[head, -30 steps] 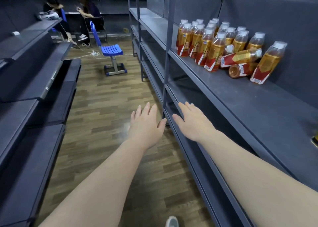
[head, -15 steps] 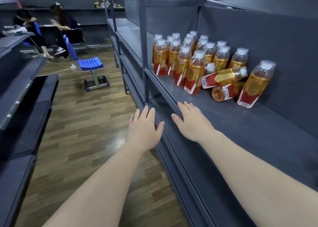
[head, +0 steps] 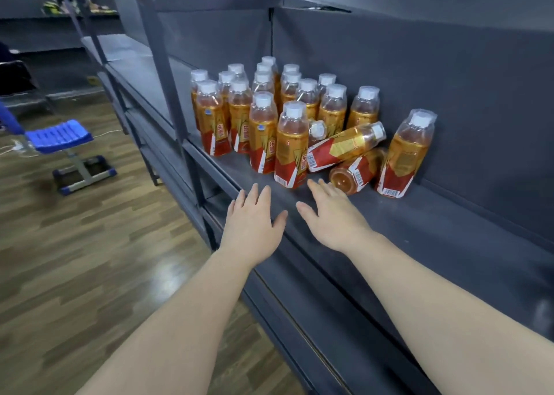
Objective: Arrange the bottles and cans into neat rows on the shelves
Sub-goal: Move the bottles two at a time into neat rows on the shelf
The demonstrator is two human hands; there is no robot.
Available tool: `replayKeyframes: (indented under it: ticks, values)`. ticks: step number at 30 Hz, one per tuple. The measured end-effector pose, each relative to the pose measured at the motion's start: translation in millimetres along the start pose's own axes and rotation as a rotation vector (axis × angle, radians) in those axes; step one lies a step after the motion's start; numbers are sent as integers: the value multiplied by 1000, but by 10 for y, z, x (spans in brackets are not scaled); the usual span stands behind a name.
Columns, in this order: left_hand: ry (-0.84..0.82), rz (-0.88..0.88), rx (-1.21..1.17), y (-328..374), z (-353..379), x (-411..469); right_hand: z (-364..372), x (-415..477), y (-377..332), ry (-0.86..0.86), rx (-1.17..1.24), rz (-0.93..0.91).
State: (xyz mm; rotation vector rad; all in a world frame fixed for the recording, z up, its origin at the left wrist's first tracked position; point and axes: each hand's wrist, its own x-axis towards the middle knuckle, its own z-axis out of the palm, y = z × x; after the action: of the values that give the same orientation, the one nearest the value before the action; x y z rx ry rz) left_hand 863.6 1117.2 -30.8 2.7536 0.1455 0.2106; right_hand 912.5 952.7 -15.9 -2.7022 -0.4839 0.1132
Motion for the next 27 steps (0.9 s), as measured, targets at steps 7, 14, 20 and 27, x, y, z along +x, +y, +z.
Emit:
replayKeyframes:
  ticks: [7, 14, 20, 27]
  values:
    - [39, 135, -165, -223, 48, 752, -14, 453, -97, 201, 108, 94]
    - [79, 49, -428, -405, 103, 1262, 121, 863, -214, 321, 311, 256]
    - [124, -6, -597, -471, 125, 1616, 215, 1115, -219, 406, 458, 331]
    - [116, -56, -699, -474, 198, 1931, 250, 1284, -271, 490, 535, 294]
